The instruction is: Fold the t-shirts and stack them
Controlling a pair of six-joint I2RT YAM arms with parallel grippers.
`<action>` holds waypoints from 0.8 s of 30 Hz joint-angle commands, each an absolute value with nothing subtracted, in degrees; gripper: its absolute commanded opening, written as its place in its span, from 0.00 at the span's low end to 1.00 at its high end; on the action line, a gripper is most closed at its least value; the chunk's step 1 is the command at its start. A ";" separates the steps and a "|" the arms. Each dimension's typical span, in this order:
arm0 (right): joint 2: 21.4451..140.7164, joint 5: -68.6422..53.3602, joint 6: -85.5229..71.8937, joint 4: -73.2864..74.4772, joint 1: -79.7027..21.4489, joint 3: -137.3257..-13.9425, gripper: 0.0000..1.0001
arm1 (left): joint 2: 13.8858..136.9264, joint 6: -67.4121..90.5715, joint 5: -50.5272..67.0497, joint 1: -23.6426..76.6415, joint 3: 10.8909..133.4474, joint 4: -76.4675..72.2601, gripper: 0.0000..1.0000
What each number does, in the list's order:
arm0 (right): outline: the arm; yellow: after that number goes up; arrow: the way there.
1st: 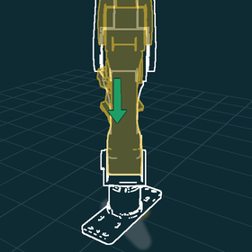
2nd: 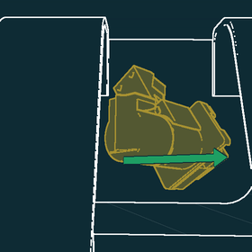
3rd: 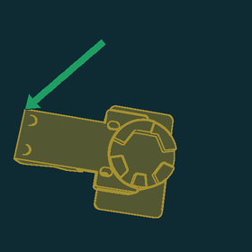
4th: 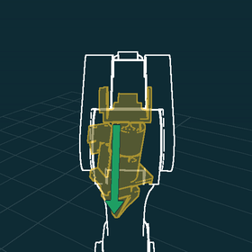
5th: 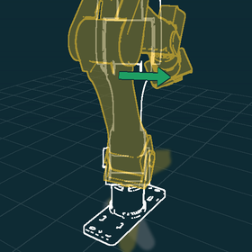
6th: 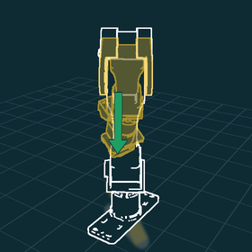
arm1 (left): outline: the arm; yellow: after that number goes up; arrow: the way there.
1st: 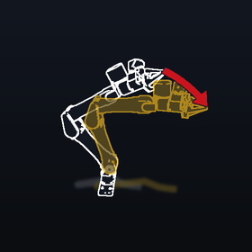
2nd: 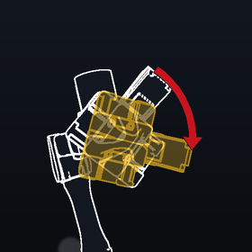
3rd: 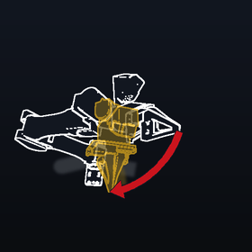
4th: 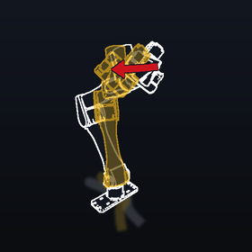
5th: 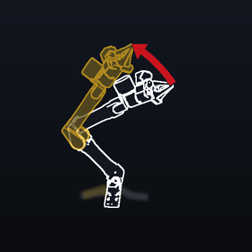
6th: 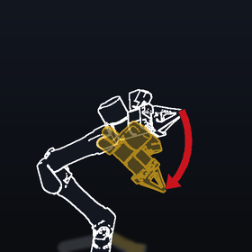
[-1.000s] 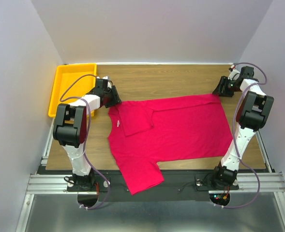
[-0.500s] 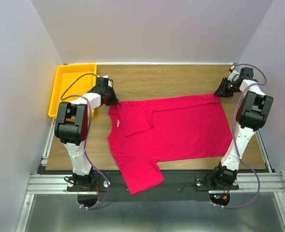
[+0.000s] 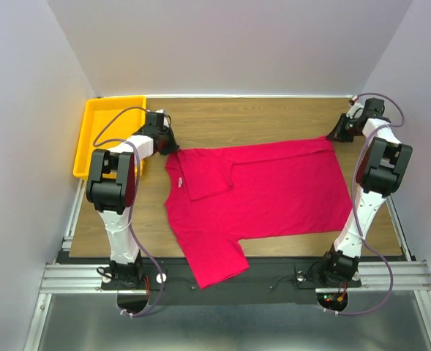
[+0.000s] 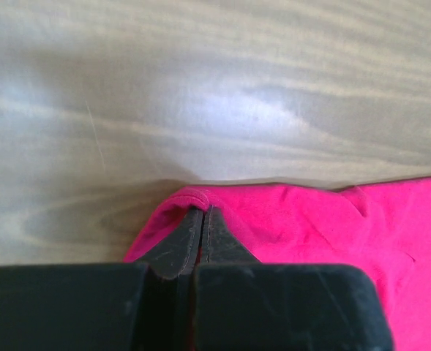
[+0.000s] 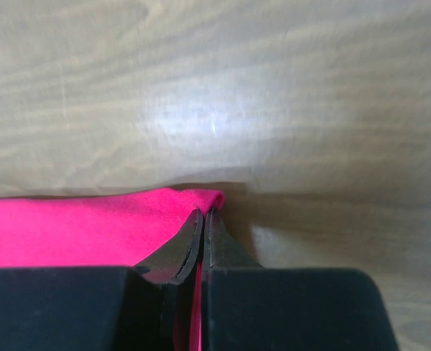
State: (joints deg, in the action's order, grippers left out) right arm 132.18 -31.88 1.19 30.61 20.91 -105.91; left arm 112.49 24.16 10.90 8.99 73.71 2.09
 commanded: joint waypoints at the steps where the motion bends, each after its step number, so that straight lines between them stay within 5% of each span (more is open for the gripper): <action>1: 134.12 -31.03 -1.93 25.49 20.92 -111.34 0.00 | 114.51 23.91 10.72 8.00 80.84 2.02 0.00; 18: 147.04 -27.86 -9.23 23.20 20.83 -131.13 0.02 | 133.15 24.52 11.69 6.95 110.82 9.40 0.00; 19: 146.69 -28.30 -8.79 23.03 20.83 -131.22 0.16 | 133.42 24.78 12.30 7.03 111.70 9.40 0.05; 21: 144.77 -28.30 -7.48 22.94 20.83 -130.61 0.32 | 132.98 24.61 12.83 7.03 113.11 9.32 0.34; 22: 143.62 -28.04 -6.77 22.85 20.83 -130.08 0.42 | 132.28 24.44 12.74 7.03 113.20 8.97 0.41; 24: 141.17 -27.34 -5.20 22.50 20.83 -127.27 0.47 | 129.12 24.08 12.31 6.94 111.63 7.56 0.53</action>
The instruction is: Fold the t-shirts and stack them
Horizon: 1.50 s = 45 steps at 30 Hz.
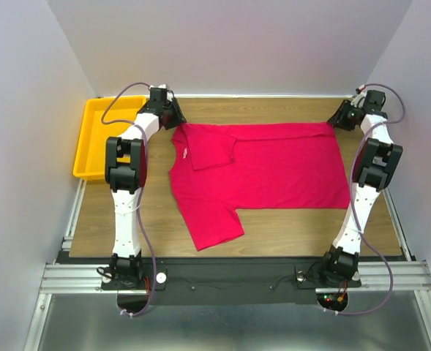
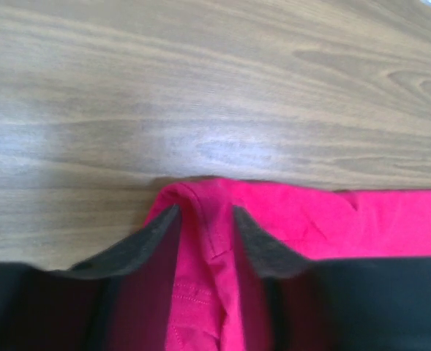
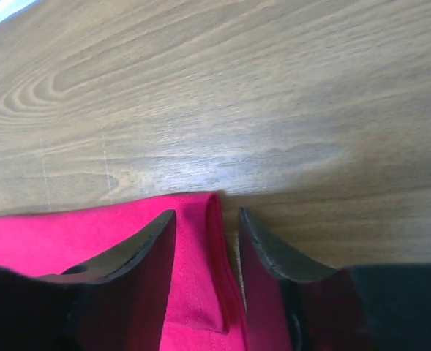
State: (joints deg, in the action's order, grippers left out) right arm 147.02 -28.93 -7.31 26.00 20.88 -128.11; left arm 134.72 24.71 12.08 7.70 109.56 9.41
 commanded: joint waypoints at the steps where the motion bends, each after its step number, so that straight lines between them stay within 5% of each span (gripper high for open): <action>1: 138.54 -26.55 -4.58 22.41 20.83 -126.22 0.51 | 127.72 23.47 12.13 6.94 110.84 6.95 0.55; 10: 117.88 -23.38 7.61 22.24 20.83 -104.55 0.75 | 103.74 17.75 9.41 6.42 93.19 3.43 0.63; 16: 93.90 -24.08 29.89 23.64 20.83 -80.46 0.89 | 76.94 22.74 13.87 6.15 64.46 1.41 0.74; 23: 68.93 -24.61 56.33 37.60 20.92 -53.72 0.94 | 56.54 38.81 25.91 5.62 36.34 9.05 0.73; 36: 66.88 -24.26 48.96 43.68 20.92 -47.28 0.92 | 58.71 44.30 23.99 8.69 28.39 28.38 0.67; 45: 69.43 -25.31 46.06 43.07 20.92 -49.39 0.92 | 59.94 58.52 24.09 31.53 27.24 28.20 0.66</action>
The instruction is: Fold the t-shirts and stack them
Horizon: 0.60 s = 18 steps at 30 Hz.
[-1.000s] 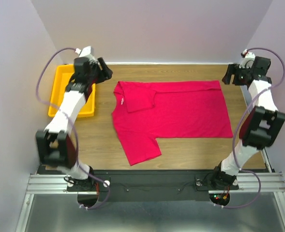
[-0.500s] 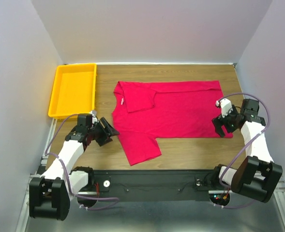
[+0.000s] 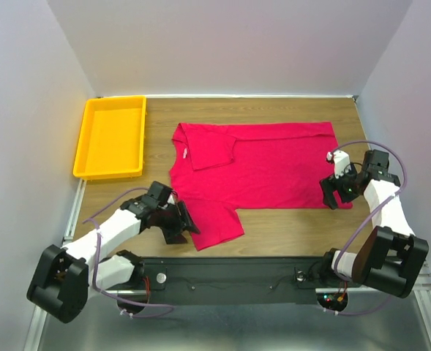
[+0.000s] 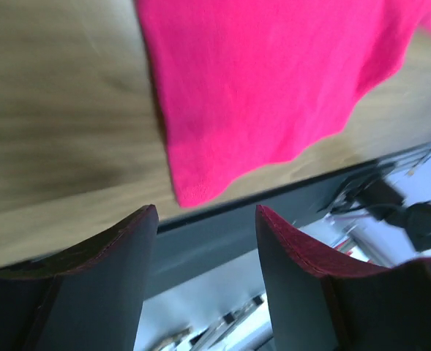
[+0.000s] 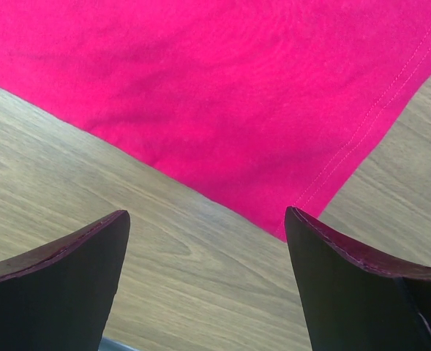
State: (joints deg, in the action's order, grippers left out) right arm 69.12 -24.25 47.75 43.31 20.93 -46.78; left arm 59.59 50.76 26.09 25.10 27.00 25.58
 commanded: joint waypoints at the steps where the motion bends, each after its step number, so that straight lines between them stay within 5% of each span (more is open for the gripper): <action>1: 69.52 -25.40 45.88 42.89 20.92 -49.39 0.92 | 60.03 59.75 22.17 32.77 27.42 29.17 0.64; 18: 69.26 -25.40 45.26 40.96 21.44 -47.90 0.92 | 69.96 71.28 18.11 46.14 28.22 23.56 0.50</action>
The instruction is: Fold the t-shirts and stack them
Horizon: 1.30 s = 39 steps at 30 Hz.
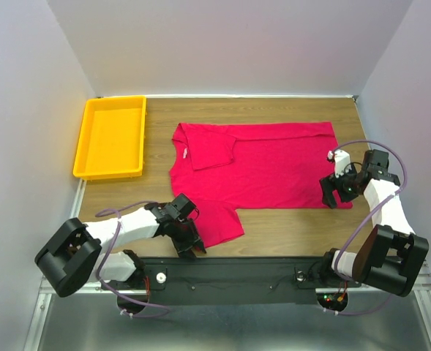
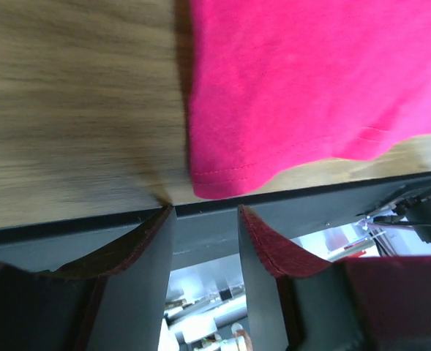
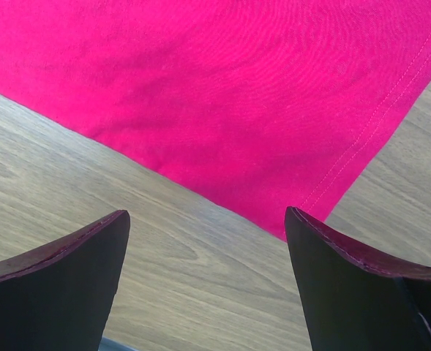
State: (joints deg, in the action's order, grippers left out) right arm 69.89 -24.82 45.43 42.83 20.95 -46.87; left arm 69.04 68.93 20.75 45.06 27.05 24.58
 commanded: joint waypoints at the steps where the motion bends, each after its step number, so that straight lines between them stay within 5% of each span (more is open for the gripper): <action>1: 69.00 -25.49 45.35 41.04 21.62 -47.90 0.92 | 70.13 71.54 16.89 46.14 27.95 23.55 0.49; 18: 69.70 -26.72 45.26 40.96 22.06 -47.64 0.92 | 68.99 66.09 6.59 46.14 34.46 29.45 0.52; 39: 70.40 -27.16 44.56 40.96 22.32 -48.52 0.92 | 70.21 64.86 12.83 46.05 29.01 26.20 0.52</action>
State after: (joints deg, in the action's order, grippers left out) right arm 70.87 -25.96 45.08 42.83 21.80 -46.87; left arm 67.88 65.21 11.49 46.11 30.52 28.10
